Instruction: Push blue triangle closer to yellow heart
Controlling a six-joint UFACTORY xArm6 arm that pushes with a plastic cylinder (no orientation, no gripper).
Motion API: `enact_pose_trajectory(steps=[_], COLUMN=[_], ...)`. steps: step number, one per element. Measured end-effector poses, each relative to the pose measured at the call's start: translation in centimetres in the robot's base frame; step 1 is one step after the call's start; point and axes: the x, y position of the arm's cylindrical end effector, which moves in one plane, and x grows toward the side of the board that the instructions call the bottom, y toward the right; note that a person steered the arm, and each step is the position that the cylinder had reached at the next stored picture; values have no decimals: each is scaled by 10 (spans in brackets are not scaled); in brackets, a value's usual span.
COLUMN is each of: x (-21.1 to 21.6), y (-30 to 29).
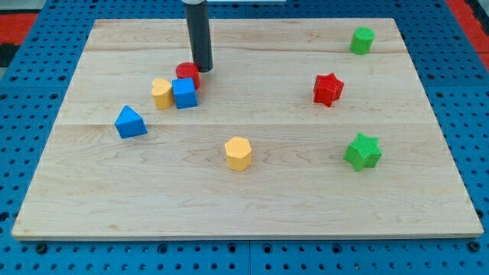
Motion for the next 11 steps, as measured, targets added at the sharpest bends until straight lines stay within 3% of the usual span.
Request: enact_pose_trajectory(steps=[2,4,6,7,9,11], x=[2,-33,27,81,167,161], y=[-13,-62,-153,-170,-120,-90])
